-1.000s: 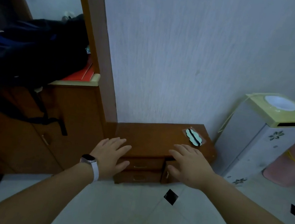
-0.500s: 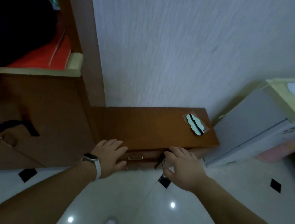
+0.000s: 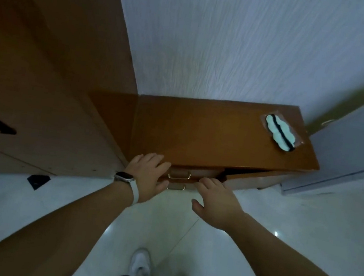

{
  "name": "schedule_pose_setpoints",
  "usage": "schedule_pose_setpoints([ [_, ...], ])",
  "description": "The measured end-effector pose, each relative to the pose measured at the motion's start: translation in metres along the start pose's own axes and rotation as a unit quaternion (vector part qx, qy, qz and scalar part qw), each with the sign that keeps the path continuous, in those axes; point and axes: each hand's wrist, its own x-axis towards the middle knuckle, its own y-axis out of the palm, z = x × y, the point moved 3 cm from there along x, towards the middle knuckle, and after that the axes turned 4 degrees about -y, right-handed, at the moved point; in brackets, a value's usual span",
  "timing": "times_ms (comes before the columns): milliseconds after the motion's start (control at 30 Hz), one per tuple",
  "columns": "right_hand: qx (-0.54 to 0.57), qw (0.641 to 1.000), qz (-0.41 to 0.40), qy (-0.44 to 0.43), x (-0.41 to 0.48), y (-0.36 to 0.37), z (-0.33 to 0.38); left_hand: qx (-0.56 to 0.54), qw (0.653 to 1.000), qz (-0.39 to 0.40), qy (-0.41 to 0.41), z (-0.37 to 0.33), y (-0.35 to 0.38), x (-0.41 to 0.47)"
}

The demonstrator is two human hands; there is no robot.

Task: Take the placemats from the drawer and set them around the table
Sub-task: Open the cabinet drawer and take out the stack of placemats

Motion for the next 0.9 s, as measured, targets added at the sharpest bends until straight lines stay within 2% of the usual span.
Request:
schedule_pose_setpoints([
  [100,0.009,1.000,-0.012,-0.010,0.039,0.062,-0.022,0.001,1.000,-0.019,-0.001,0.010,0.050,0.036],
  [233,0.016,0.999,-0.023,-0.028,0.090,0.141,-0.051,-0.024,0.996,-0.085,0.012,0.022,0.113,0.078],
  [433,0.057,0.995,-0.049,-0.063,0.159,0.231,-0.079,0.019,0.994,-0.111,0.012,0.049,0.182,0.133],
  [500,0.062,0.993,-0.050,-0.082,0.172,0.254,-0.080,0.048,0.987,-0.151,0.015,0.052,0.195,0.139],
  [700,0.018,0.988,-0.104,-0.110,0.191,0.290,-0.088,0.101,0.970,-0.219,0.032,0.055,0.205,0.145],
  [900,0.025,0.980,-0.144,-0.132,0.184,0.294,-0.089,0.111,0.970,-0.216,0.001,0.050,0.203,0.144],
])
